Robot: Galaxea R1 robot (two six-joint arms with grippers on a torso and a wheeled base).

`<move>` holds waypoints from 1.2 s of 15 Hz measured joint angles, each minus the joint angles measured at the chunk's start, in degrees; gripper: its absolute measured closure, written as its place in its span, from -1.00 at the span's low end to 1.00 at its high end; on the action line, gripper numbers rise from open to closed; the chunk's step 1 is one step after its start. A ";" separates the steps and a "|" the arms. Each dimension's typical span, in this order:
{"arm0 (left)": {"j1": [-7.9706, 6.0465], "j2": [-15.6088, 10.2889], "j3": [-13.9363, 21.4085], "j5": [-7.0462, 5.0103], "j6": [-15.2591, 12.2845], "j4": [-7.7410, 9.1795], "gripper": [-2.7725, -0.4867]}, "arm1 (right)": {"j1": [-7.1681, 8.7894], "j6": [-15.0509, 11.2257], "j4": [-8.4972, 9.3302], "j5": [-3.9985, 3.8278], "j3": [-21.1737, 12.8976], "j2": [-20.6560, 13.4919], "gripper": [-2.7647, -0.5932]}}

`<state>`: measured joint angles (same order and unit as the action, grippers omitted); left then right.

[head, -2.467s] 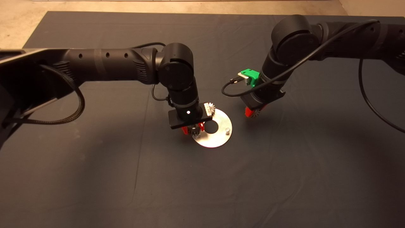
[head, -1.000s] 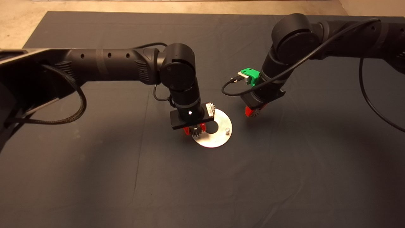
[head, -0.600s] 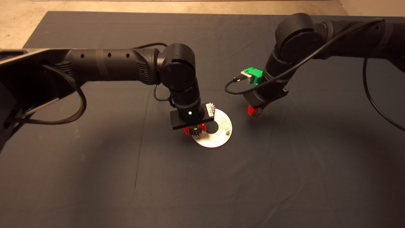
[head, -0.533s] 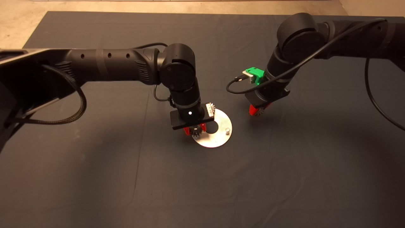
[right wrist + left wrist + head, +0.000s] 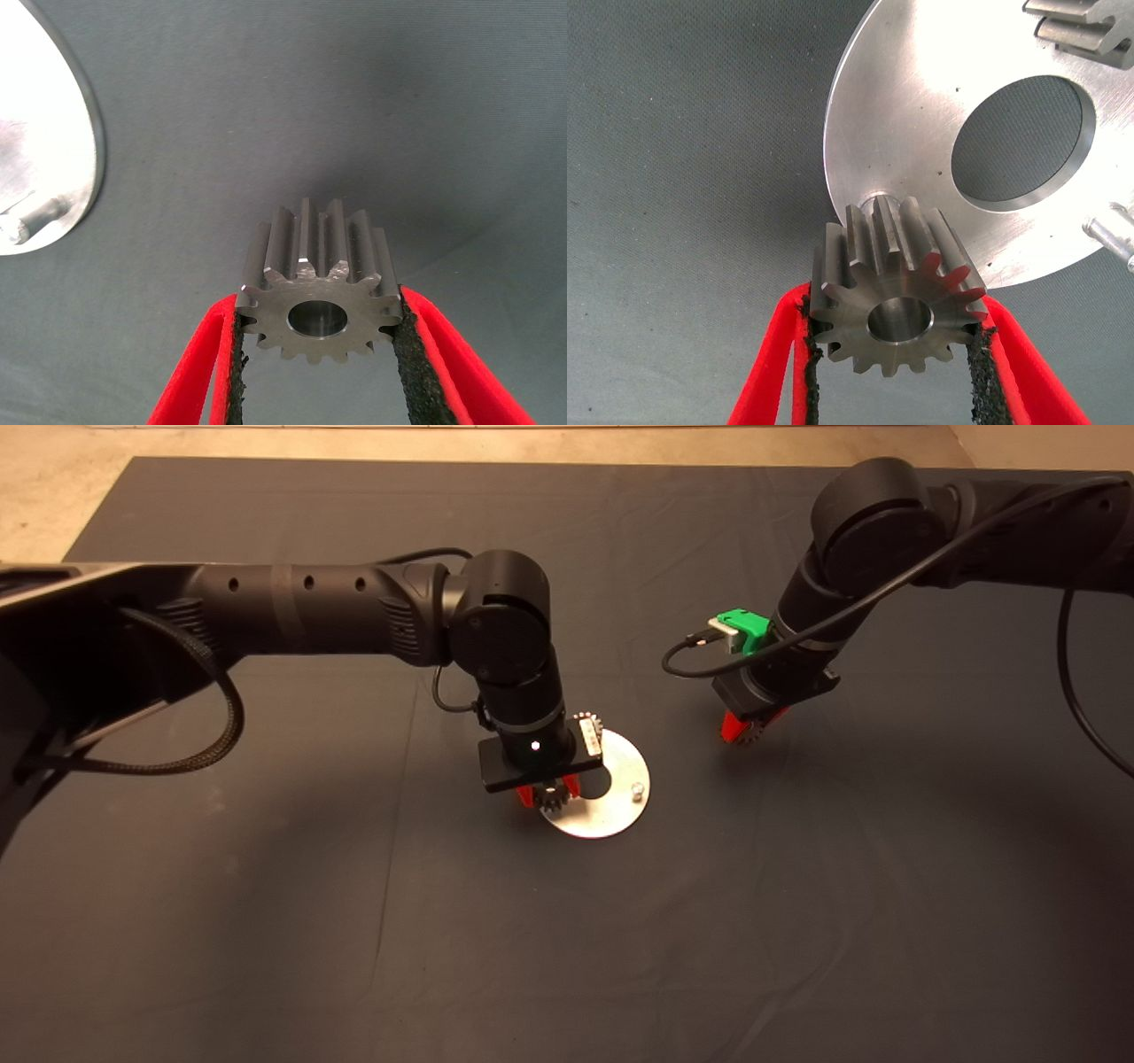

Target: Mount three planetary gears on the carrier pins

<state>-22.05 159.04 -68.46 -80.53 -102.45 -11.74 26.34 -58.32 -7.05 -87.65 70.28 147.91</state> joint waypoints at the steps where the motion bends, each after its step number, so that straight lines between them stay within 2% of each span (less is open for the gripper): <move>1: -0.02 0.02 -0.02 0.07 0.00 -0.02 0.70 | 0.00 0.00 0.01 0.00 -0.19 -0.02 0.65; 14: 0.01 0.02 -0.02 0.16 0.06 -0.05 0.70 | 0.02 0.00 0.20 0.00 -0.60 -0.33 0.65; 18: 0.61 0.02 -0.02 0.49 0.11 -0.13 0.70 | 0.04 0.00 0.22 0.00 -0.60 -0.33 0.65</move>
<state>-21.44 159.06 -68.49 -80.04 -102.34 -11.87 26.38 -58.32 -6.83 -87.65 69.68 147.58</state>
